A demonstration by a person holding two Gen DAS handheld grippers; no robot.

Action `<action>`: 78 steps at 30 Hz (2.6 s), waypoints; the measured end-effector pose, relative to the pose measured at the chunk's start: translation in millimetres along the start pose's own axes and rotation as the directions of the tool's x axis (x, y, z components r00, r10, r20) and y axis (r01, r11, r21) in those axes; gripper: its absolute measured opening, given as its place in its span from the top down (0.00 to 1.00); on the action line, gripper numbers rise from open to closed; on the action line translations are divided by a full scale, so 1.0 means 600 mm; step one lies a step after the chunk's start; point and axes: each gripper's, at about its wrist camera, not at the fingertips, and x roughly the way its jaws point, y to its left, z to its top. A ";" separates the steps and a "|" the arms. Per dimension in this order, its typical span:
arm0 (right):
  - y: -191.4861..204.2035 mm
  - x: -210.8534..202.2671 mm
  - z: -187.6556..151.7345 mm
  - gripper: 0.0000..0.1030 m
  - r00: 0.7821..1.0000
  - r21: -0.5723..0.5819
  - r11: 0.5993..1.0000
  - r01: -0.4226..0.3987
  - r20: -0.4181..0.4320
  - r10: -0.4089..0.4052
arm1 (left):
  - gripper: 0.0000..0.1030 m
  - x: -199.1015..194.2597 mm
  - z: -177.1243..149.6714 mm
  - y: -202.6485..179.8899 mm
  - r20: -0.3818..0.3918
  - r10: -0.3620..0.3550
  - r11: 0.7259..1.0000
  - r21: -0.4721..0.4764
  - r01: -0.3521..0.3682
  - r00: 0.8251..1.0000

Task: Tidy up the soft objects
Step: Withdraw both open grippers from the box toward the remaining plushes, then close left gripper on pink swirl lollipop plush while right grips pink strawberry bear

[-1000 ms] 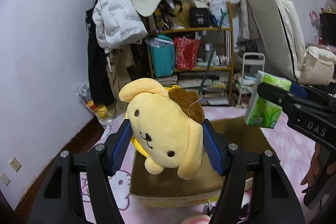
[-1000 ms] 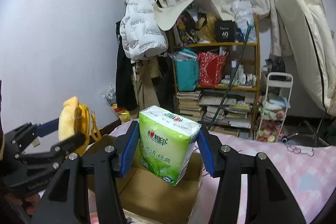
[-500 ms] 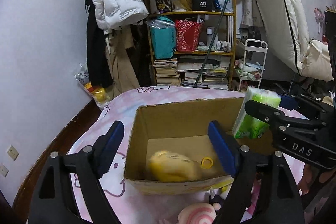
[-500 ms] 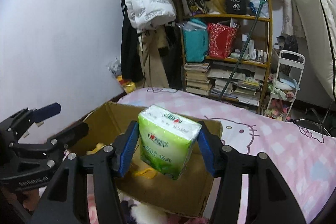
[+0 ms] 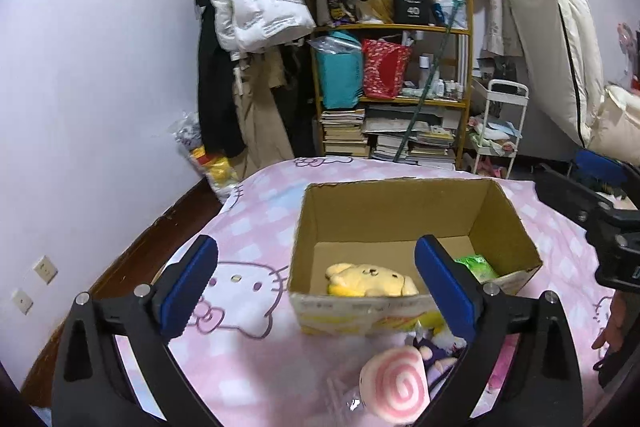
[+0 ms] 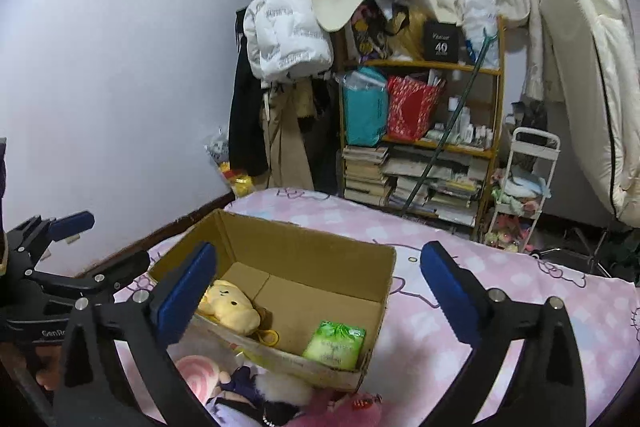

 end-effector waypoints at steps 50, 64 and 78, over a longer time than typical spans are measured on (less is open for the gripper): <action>-0.050 -0.036 -0.112 0.00 0.987 0.126 0.990 0.063 -0.156 -0.043 | 0.04 0.000 -0.075 -0.022 -0.244 -0.021 0.999 0.032 0.030 0.970; -0.070 0.002 -0.138 0.00 0.969 0.175 0.982 0.076 -0.243 -0.032 | 0.04 0.054 -0.111 -0.047 -0.359 -0.050 0.995 0.068 0.079 0.932; -0.081 0.063 -0.177 0.00 0.921 0.208 0.975 0.077 -0.390 0.010 | 0.04 0.103 -0.142 -0.070 -0.478 -0.077 0.984 0.102 0.143 0.875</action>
